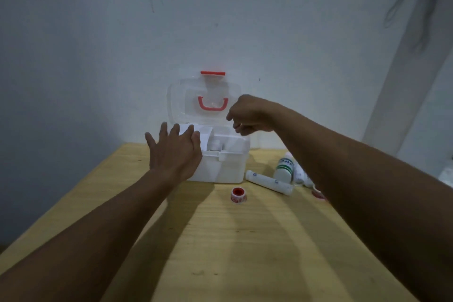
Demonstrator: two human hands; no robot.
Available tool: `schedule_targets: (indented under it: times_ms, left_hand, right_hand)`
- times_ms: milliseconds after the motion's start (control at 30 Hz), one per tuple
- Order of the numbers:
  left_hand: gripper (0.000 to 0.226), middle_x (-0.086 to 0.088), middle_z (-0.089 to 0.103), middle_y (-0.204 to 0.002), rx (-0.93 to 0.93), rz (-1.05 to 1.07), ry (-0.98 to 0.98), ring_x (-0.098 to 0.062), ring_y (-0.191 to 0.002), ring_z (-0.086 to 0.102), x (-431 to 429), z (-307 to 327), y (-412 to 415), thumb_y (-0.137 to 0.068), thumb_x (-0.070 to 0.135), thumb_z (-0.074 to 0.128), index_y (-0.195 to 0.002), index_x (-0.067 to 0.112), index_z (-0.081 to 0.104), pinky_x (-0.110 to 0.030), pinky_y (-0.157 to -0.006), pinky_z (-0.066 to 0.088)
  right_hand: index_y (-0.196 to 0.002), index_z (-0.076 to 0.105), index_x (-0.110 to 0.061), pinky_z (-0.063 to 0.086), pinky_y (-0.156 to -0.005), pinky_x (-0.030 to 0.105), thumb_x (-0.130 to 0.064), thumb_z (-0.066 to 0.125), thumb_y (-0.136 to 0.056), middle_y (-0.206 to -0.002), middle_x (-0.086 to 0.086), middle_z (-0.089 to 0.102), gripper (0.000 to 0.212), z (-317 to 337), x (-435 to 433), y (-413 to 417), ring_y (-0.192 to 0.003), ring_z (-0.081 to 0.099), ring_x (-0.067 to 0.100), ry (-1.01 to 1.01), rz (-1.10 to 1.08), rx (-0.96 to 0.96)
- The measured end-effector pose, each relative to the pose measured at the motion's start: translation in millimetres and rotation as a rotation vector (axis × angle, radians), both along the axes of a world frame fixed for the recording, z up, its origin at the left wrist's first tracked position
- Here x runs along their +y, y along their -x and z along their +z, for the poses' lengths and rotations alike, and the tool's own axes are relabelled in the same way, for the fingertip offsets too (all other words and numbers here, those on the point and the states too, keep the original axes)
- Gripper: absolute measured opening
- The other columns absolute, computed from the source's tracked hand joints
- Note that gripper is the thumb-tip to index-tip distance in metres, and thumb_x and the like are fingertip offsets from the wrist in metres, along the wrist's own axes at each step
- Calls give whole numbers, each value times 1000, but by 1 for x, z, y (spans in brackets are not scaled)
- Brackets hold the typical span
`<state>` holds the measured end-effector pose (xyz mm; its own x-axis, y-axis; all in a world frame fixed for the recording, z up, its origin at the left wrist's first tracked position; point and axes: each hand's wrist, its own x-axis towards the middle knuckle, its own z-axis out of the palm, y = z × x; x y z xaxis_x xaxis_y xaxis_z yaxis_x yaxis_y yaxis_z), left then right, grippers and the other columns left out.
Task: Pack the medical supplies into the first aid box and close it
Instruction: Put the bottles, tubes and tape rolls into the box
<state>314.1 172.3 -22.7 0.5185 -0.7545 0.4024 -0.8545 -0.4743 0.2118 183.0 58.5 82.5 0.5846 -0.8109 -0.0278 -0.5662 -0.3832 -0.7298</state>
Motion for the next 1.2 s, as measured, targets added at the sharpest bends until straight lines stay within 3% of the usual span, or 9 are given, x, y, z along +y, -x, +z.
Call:
schedule_targets:
  times_ms: [333,467,533,700,800,933,1033,1200]
  left_hand:
    - [67,-12,29,-160,-57,-2,-77,-38,-151,10,-2,-9,19,-98,52,0,-150,31,36,-70,-114,0]
    - [69,-12,28,-160,-60,8,-88,-38,-150,10,-4,-10,17,-96,53,-2,-148,32,39,-69,-114,-1]
    - [70,-13,28,-160,-60,9,-83,-37,-150,11,-5,-11,16,-96,53,-2,-148,31,40,-69,-114,-1]
    - [66,-12,29,-160,-61,11,-78,-36,-150,12,-5,-12,17,-98,51,2,-146,32,43,-68,-114,0]
    - [62,-12,30,-159,-59,12,-53,-35,-150,15,-6,-12,18,-100,48,7,-144,32,46,-67,-115,1]
    - [60,-11,33,-158,-66,13,-37,-34,-148,19,-6,-13,18,-100,47,9,-142,31,49,-67,-115,3]
    - [58,-12,35,-156,-68,9,-17,-35,-147,22,-6,-14,18,-101,46,11,-140,30,51,-67,-115,4]
    - [56,-15,39,-153,-76,0,-5,-36,-145,26,-6,-14,18,-101,44,13,-136,28,55,-68,-114,6]
  right_hand:
    - [-107,68,8,63,-73,43,-6,48,-85,-97,24,71,32,-2,-4,84,-84,73,34,282,-106,190]
    - [-88,57,2,48,-62,29,-9,52,-89,-92,16,64,12,-27,-3,114,-77,61,28,408,-205,358]
    - [-80,47,-5,43,-61,31,-7,52,-91,-92,13,55,13,-43,-4,126,-81,55,27,398,-223,440]
    - [-90,50,-9,46,-67,33,-8,59,-89,-93,10,56,10,-77,-19,141,-84,57,27,350,-296,492]
    - [-78,46,-13,43,-65,31,-19,69,-85,-88,7,58,25,-86,-27,140,-81,58,25,315,-303,514]
    - [-84,55,-13,46,-61,31,-30,78,-79,-78,4,62,29,-86,-30,135,-75,61,23,284,-301,502]
    - [-77,54,-14,52,-63,32,-27,85,-70,-76,5,63,34,-83,-31,132,-72,64,23,253,-280,543]
    - [-72,57,-12,50,-59,28,-18,78,-71,-67,5,64,22,-81,-32,126,-56,60,20,226,-291,553]
